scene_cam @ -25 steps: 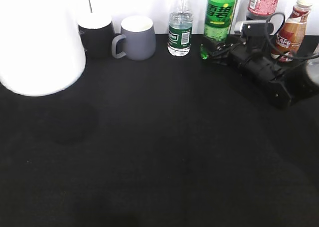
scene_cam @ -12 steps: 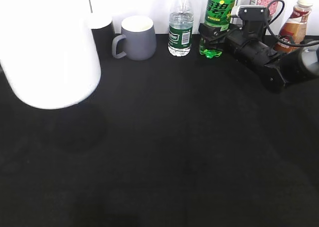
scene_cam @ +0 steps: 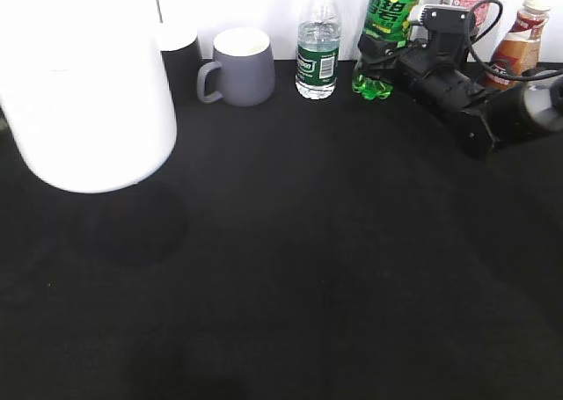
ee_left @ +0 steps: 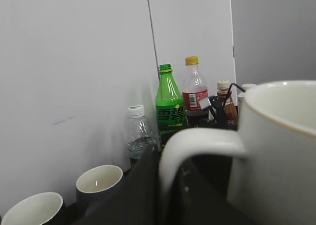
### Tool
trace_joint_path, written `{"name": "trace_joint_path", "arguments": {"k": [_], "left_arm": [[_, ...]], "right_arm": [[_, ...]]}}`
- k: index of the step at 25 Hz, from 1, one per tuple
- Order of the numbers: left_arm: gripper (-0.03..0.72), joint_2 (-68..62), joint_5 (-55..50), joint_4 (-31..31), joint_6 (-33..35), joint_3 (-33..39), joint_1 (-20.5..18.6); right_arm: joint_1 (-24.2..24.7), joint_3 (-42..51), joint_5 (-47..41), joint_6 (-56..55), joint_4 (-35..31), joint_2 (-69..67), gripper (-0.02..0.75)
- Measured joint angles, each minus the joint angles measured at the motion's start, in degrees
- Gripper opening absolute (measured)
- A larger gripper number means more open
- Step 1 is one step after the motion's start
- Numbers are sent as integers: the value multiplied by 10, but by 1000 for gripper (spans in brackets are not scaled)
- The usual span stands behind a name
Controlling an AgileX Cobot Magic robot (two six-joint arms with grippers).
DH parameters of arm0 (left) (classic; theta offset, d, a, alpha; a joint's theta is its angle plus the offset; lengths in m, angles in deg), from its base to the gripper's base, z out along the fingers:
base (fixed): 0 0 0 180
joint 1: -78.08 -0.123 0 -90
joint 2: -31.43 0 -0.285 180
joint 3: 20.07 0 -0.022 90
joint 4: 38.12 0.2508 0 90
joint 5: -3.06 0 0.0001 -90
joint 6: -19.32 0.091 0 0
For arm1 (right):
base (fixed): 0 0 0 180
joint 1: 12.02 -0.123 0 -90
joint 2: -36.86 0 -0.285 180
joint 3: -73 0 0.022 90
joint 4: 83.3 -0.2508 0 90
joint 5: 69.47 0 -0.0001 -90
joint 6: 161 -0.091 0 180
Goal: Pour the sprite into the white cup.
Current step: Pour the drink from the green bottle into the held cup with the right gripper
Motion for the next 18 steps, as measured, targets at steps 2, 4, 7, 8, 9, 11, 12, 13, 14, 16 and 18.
{"name": "trace_joint_path", "arguments": {"k": [2,4,7,8,9,11,12,13,14,16,18], "left_arm": [[35,0,-1,-1,0,0,0],[35,0,-3,-1,0,0,0],[35,0,-5,-1,0,0,0],[35,0,-9,-1,0,0,0],[35,0,-10,-1,0,0,0],[35,0,-13,-1,0,0,0],[35,0,-13,-1,0,0,0],[35,0,-14,-1,0,0,0],[35,0,-16,-1,0,0,0],[35,0,-21,-1,0,0,0],[35,0,-22,-1,0,0,0]], "right_arm": [[0,0,0,-1,6,0,361],[0,-1,0,-1,8,0,361],[0,3,-25,-23,53,16,361],[0,9,-83,-28,91,43,361],[0,12,-97,-30,107,52,361],[-1,22,-132,-55,152,89,361],[-1,24,-166,-61,170,126,361],[-1,27,-185,-69,190,153,361],[-1,38,-192,-91,221,182,361],[-1,74,-229,-110,266,256,361],[-1,136,-246,-155,322,350,361]]}}
